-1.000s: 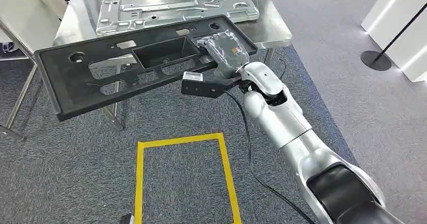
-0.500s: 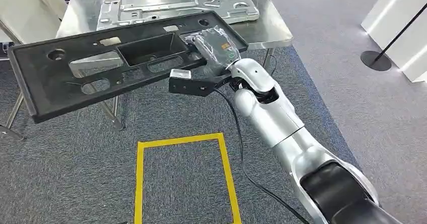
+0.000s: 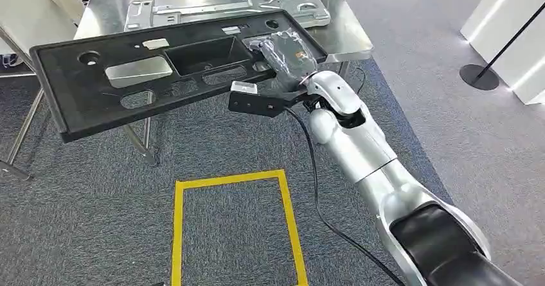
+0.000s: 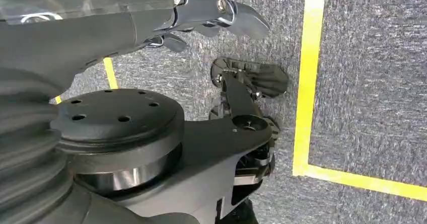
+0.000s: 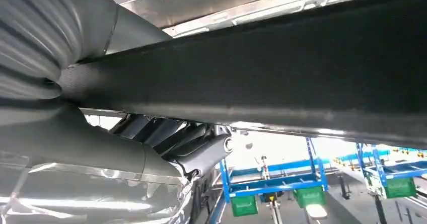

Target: Take the parts from the cabinet and place them on the table.

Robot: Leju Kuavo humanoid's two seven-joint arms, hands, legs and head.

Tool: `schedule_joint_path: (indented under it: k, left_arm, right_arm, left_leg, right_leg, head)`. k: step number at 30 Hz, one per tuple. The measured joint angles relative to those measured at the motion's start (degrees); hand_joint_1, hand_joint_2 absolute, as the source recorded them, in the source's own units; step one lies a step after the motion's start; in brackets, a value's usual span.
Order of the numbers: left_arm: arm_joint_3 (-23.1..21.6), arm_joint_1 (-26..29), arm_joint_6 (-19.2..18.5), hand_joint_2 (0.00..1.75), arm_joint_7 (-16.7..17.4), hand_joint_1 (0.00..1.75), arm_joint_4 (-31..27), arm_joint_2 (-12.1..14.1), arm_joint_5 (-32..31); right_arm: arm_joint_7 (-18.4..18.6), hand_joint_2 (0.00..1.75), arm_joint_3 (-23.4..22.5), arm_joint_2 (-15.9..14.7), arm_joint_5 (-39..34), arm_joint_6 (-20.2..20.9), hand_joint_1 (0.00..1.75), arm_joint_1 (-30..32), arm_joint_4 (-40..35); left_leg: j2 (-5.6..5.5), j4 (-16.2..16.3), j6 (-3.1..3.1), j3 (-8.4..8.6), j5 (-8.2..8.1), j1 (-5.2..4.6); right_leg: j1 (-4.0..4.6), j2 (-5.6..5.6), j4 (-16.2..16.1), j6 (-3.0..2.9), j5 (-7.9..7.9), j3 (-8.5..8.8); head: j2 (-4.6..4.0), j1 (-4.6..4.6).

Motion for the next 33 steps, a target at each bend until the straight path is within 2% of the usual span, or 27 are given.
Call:
schedule_joint_path:
  k: [24,25,28,29,30,31,33]
  left_arm:
    - [0.2,-0.9,-1.0,1.75,1.6,0.00,0.0,0.0,0.0]
    - [0.2,-0.8,-1.0,1.75,1.6,0.00,0.0,0.0,0.0]
    - [0.2,-0.9,-0.9,1.75,1.4,0.00,0.0,0.0,0.0]
    - [0.2,-0.9,-0.9,1.75,1.4,0.00,0.0,-0.1,0.0]
    - [0.2,-0.9,-0.9,1.75,1.3,0.00,0.0,-0.1,0.0]
    - [0.2,-1.0,-0.9,1.75,1.2,0.00,0.0,-0.2,0.0]
    - [0.2,-1.1,-0.9,1.75,1.2,0.00,0.0,-0.2,0.0]
  right_arm:
    - [0.7,1.75,-1.2,-0.2,2.5,-2.3,1.75,0.2,2.9]
    - [0.7,1.75,-1.3,-0.2,2.5,-2.2,1.75,0.1,2.9]
    - [0.8,1.75,-1.6,-0.1,2.5,-1.9,1.75,0.0,2.8]
    - [0.8,1.75,-1.7,0.0,2.5,-1.7,1.75,0.0,2.7]
    - [0.8,1.75,-2.0,0.0,2.5,-1.6,1.75,0.0,2.6]
    - [0.8,1.75,-2.1,0.0,2.5,-1.5,1.75,-0.3,2.6]
    - [0.8,1.75,-2.3,-0.1,2.5,-1.3,1.75,-0.2,2.6]
  left_leg:
    - [-0.01,0.0,0.01,-0.03,-0.01,-0.01]
    - [-0.02,0.4,0.28,-0.17,-0.17,-0.31]
    - [-0.03,0.3,0.44,-0.17,-0.11,-0.32]
    - [0.02,-0.6,0.82,0.21,0.31,0.17]
    - [0.21,-1.2,0.96,0.64,0.70,0.32]
    - [0.27,-1.5,1.23,0.67,0.86,0.46]
    - [0.31,-1.5,1.27,0.64,0.89,0.46]
  right_leg:
    - [0.00,-0.01,0.0,0.01,0.01,0.01]
    - [-0.34,-0.02,-0.2,0.25,0.14,0.01]
    - [-0.32,-0.02,-0.3,0.45,0.27,0.07]
    - [0.10,0.00,-0.4,0.66,0.23,0.23]
    - [-0.18,0.00,0.3,0.71,-0.49,0.05]
    - [-0.19,-0.02,2.8,0.77,-2.42,-1.21]
    - [-0.46,-0.02,12.7,1.17,-7.13,-5.57]
  head:
    - [0.00,0.00]
    - [0.00,-0.07]
    - [0.00,-0.02]
    - [0.02,-0.02]
    - [0.00,0.02]
    - [0.00,0.22]
    - [0.02,0.20]
